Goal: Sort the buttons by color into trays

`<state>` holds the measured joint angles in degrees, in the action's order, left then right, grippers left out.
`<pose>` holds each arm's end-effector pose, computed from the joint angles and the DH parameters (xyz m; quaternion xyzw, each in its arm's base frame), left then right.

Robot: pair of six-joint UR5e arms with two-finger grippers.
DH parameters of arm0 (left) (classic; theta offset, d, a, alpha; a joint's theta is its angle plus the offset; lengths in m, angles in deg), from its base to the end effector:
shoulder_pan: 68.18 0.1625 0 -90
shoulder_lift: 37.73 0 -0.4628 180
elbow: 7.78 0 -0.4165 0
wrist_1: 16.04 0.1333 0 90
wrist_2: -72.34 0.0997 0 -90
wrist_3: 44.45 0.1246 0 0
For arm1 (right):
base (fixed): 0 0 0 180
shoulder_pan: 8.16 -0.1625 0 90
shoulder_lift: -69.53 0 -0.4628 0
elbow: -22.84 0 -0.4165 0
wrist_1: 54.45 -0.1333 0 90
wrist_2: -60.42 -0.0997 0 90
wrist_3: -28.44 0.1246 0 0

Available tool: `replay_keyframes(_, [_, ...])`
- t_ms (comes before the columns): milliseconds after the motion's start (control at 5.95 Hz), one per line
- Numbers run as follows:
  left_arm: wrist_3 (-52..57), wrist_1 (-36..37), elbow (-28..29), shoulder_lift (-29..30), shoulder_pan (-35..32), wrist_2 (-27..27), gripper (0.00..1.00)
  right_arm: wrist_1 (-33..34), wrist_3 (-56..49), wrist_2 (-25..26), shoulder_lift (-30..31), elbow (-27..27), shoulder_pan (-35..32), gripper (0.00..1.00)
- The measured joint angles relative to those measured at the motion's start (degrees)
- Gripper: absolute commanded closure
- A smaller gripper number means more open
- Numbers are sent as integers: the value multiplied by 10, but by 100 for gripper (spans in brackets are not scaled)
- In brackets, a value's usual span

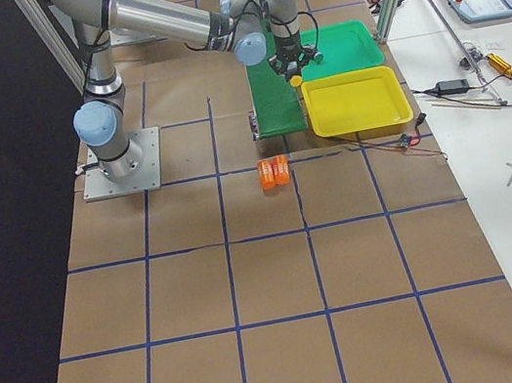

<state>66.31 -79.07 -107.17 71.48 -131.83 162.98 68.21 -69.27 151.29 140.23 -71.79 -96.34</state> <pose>0.1544 -0.6088 0.2728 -0.6718 -0.7406 -0.0104 0.0112 0.1107 -0.6550 0.3223 0.7399 -0.6683 0.0434 0.0630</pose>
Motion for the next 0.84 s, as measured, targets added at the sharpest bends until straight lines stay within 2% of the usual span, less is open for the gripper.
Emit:
replay_keyframes(168, [88, 29, 14, 23, 31, 1, 4, 1, -11, -2, -61, 70, 0, 83])
replay_keyframes(336, [155, 65, 21, 51, 59, 1, 4, 3, -16, -4, -120, 126, 1, 37])
replay_keyframes(504, [216, 96, 23, 70, 78, 1, 4, 6, -17, -5, -159, 151, 3, 0])
replay_keyframes(840, [319, 137, 19, 95, 98, 13, 4, 1, -14, -2, -172, 161, 10, 0])
